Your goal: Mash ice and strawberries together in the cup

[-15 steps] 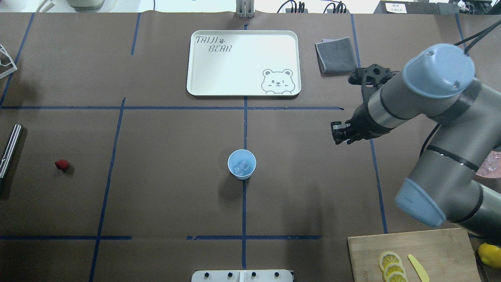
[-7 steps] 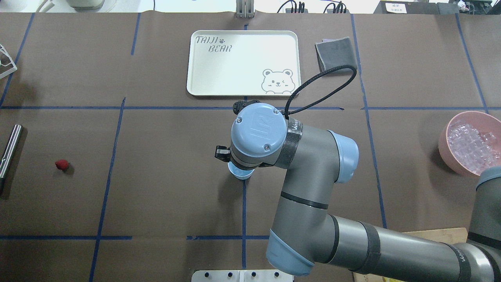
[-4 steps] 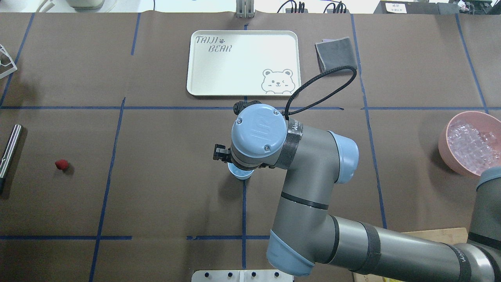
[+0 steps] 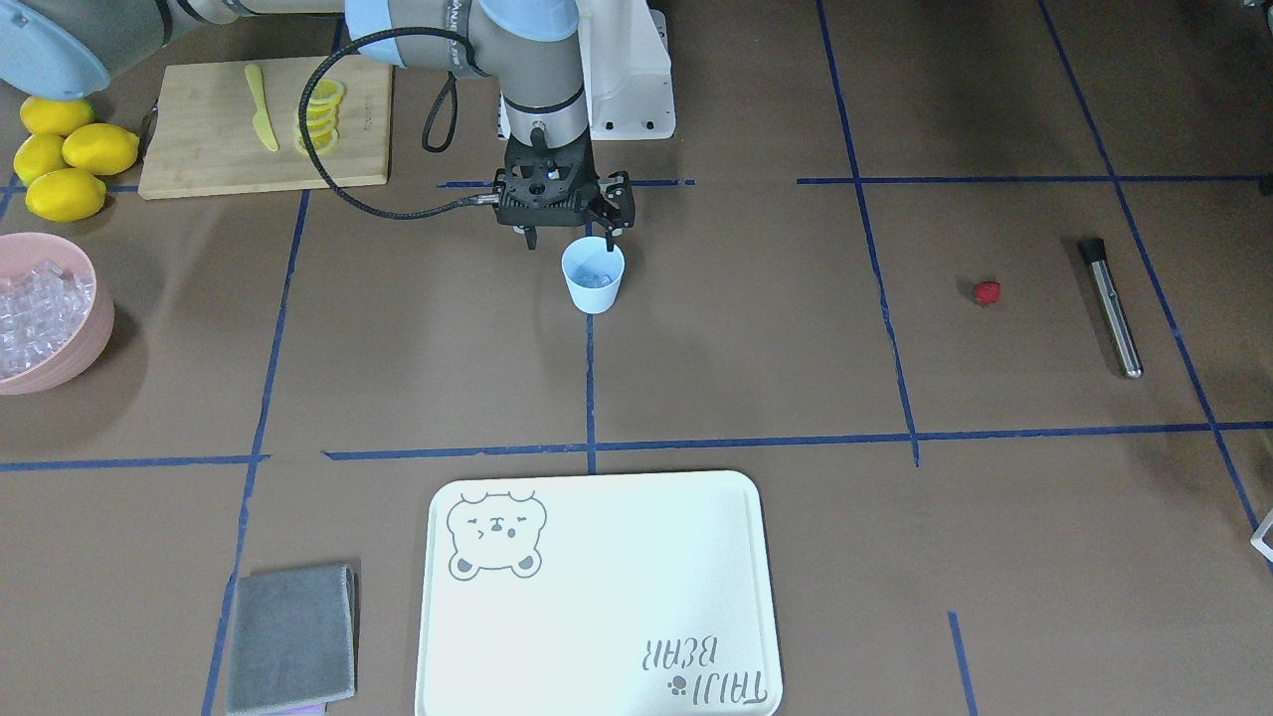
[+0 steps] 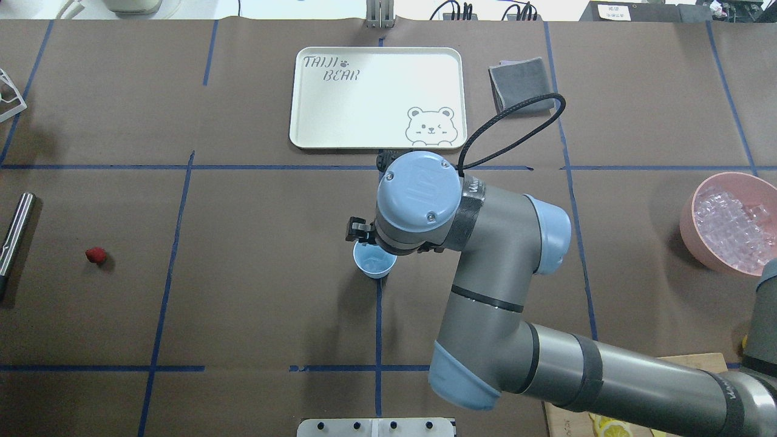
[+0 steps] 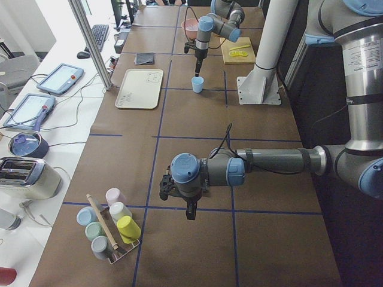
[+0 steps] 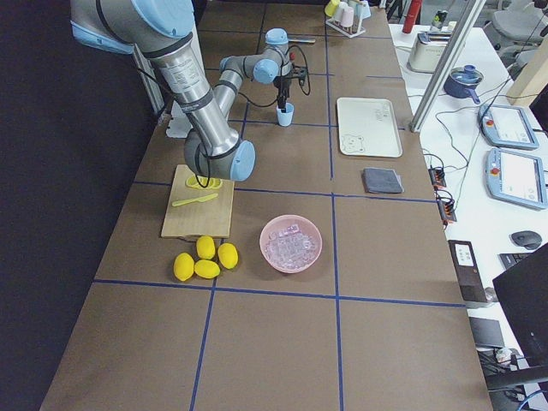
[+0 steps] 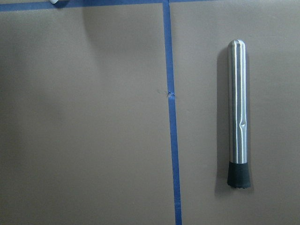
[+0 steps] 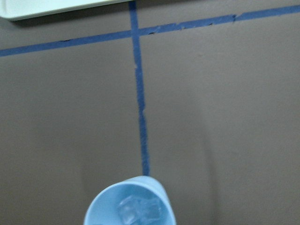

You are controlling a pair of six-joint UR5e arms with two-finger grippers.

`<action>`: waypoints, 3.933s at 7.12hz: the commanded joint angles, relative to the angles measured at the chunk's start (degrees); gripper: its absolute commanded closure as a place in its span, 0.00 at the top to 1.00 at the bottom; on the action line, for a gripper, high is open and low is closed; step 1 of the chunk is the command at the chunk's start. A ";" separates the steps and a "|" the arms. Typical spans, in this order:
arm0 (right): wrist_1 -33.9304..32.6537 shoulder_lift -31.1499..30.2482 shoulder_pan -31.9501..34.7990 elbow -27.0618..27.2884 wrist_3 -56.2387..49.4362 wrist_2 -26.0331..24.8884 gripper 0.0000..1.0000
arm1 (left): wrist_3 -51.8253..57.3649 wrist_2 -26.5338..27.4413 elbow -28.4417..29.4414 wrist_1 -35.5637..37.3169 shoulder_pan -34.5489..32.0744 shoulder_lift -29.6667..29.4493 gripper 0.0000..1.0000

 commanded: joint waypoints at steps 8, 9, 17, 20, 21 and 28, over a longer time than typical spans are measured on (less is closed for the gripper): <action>0.34 -39.01 46.67 5.32 -78.11 28.99 1.00 | 0.00 0.09 -0.35 0.09 -0.08 0.00 1.00; 0.25 -42.90 52.03 5.33 -84.98 31.62 1.00 | 0.00 0.09 -0.35 0.09 -0.08 0.00 1.00; 0.34 -54.01 64.65 5.24 -88.13 32.96 1.00 | -0.27 0.61 -2.20 -0.53 -0.08 -4.65 1.00; 0.34 -54.10 64.65 5.24 -88.13 33.05 1.00 | -0.44 0.09 1.47 -0.70 0.18 -9.31 1.00; 0.34 -54.10 64.65 5.16 -88.04 33.05 1.00 | -0.61 -0.09 0.10 -2.97 0.70 -9.67 1.00; 0.34 -54.10 64.65 5.42 -87.95 33.05 1.00 | -56.89 14.63 -0.27 -38.91 33.53 -5.80 1.00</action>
